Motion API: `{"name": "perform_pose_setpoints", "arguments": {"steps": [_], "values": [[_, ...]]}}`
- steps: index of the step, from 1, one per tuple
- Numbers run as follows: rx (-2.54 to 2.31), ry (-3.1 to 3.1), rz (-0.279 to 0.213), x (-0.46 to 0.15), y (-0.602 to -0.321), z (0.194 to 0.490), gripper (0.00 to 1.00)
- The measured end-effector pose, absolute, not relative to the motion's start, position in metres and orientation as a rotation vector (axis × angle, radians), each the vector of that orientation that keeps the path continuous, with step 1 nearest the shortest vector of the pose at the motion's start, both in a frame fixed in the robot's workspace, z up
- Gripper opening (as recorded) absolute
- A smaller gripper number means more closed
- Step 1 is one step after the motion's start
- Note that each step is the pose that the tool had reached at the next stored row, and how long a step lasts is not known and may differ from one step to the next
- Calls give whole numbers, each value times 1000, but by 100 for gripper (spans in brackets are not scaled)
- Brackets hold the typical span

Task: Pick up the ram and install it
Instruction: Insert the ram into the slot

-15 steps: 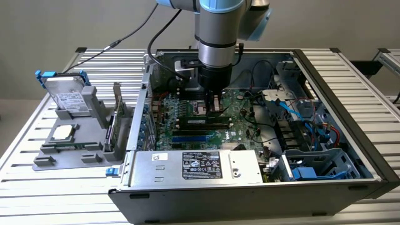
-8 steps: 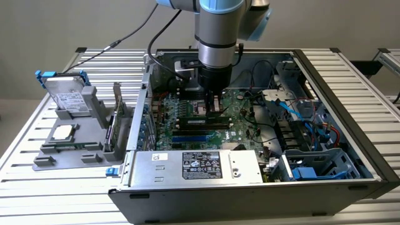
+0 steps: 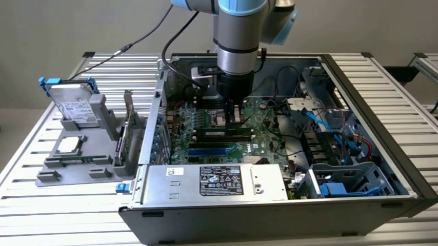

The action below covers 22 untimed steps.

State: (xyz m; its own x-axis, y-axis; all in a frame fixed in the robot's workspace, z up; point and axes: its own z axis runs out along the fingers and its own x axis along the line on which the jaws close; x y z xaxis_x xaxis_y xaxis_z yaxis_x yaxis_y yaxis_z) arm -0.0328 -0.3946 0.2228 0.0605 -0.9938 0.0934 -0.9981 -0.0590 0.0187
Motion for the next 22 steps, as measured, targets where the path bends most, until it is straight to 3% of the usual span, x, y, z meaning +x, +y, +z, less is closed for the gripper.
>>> {"name": "perform_pose_setpoints", "arguments": {"steps": [22], "values": [[2229, -2099, 86, -33, -395, 219, 14]]}}
